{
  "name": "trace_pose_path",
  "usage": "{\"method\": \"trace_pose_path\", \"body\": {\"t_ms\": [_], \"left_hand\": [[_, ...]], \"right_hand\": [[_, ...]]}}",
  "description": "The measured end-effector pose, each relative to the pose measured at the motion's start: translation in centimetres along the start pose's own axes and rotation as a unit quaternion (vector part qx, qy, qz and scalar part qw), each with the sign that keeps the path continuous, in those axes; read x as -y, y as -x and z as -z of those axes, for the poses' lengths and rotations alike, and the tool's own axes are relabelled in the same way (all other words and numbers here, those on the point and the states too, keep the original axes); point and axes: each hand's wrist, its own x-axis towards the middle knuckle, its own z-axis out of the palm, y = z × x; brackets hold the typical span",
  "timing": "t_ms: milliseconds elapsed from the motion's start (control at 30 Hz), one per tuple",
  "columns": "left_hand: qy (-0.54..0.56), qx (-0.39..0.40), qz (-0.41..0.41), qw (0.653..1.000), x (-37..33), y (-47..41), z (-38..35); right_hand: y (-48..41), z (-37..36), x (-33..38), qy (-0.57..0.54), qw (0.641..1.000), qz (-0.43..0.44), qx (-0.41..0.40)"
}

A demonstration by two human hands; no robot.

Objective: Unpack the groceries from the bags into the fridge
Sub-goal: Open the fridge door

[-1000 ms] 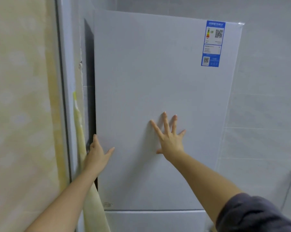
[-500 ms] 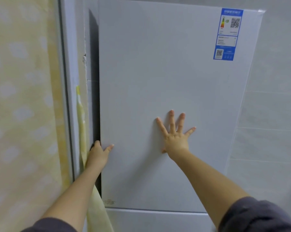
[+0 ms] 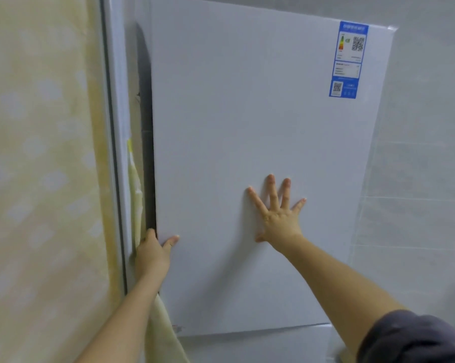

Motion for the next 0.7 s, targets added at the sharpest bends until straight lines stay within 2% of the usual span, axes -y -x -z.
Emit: {"method": "trace_pose_path", "body": {"t_ms": [100, 200, 433, 500, 567, 700], "left_hand": [[0.016, 0.010, -0.002, 1.000, 0.1, 1.2, 1.5], [0.030, 0.015, -0.003, 0.999, 0.2, 2.9, 2.5], [0.072, 0.022, -0.001, 0.997, -0.8, 7.5, 3.7], [0.071, 0.023, -0.006, 0.997, -1.1, 9.4, 4.5], [0.024, 0.003, -0.030, 0.999, -1.2, 11.5, 5.0], [-0.030, -0.007, -0.048, 0.998, -2.5, 15.1, 6.1]], "right_hand": [[1.5, 0.6, -0.4, -0.030, 0.999, 0.034, -0.012], [3.3, 1.3, 0.1, -0.129, 0.989, 0.053, -0.051], [6.3, 8.4, 7.9, -0.323, 0.927, 0.095, -0.164], [6.5, 11.3, 10.1, -0.359, 0.914, 0.082, -0.171], [6.8, 14.1, 11.7, -0.394, 0.903, 0.056, -0.162], [8.5, 17.7, 13.6, -0.427, 0.898, 0.014, -0.107]]}}
